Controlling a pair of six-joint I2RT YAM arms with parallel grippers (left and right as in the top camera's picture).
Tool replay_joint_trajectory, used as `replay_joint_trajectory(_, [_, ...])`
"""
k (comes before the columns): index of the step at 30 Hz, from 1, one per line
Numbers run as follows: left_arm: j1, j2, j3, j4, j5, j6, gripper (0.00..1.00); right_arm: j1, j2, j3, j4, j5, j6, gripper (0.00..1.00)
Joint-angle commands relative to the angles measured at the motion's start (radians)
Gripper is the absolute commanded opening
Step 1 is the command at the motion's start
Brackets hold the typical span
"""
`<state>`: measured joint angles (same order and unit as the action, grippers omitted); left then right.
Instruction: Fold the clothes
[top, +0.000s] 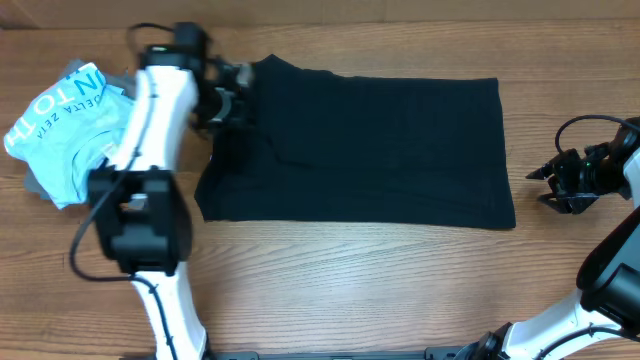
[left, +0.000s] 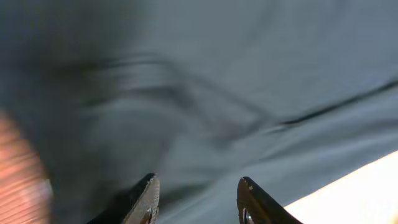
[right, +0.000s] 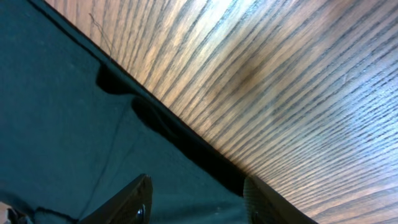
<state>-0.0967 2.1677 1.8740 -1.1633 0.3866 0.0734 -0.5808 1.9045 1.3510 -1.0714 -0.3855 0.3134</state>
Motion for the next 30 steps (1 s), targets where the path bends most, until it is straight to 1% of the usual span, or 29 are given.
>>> replay_joint_trajectory(1, [-0.072, 0.065, -0.020, 0.005, 0.032, -0.144, 0.45, -0.004, -0.031, 0.018, 0.003, -0.001, -0.006, 0.52])
replay_joint_trajectory(3, [-0.100, 0.092, -0.020, 0.005, 0.032, -0.232, 0.45, -0.004, -0.031, 0.018, 0.003, 0.003, -0.006, 0.52])
replay_joint_trajectory(5, [-0.115, 0.116, -0.020, 0.013, 0.027, -0.290, 0.43, -0.004, -0.031, 0.018, 0.003, 0.003, -0.006, 0.52])
replay_joint_trajectory(6, [-0.119, 0.125, -0.020, 0.018, 0.025, -0.314, 0.40, -0.004, -0.031, 0.018, 0.003, 0.003, -0.006, 0.52])
replay_joint_trajectory(10, [-0.119, 0.142, -0.020, 0.029, 0.003, -0.372, 0.39, -0.004, -0.031, 0.017, 0.004, 0.003, -0.007, 0.52])
replay_joint_trajectory(15, [-0.119, 0.142, -0.020, 0.024, -0.033, -0.378, 0.41, -0.004, -0.031, 0.017, 0.008, 0.003, -0.006, 0.52])
replay_joint_trajectory(18, [-0.113, 0.137, -0.013, 0.014, 0.036, -0.377, 0.40, -0.004, -0.031, 0.017, 0.008, 0.003, -0.007, 0.52])
replay_joint_trajectory(21, [-0.100, 0.123, 0.006, -0.010, 0.048, -0.377, 0.38, -0.004, -0.031, 0.017, 0.008, 0.003, -0.006, 0.52])
replay_joint_trajectory(23, [-0.090, 0.111, 0.022, -0.038, 0.012, -0.378, 0.39, -0.004, -0.031, 0.017, 0.008, 0.003, -0.007, 0.52])
replay_joint_trajectory(25, [-0.080, 0.107, 0.030, -0.060, -0.061, -0.388, 0.45, -0.004, -0.031, 0.017, 0.008, 0.004, -0.006, 0.52])
replay_joint_trajectory(27, [-0.077, 0.109, 0.026, -0.059, -0.072, -0.388, 0.47, -0.004, -0.031, 0.017, 0.013, 0.006, -0.006, 0.52])
replay_joint_trajectory(30, [-0.083, 0.113, 0.013, -0.056, -0.076, -0.388, 0.47, -0.004, -0.031, 0.017, 0.017, 0.010, -0.006, 0.52])
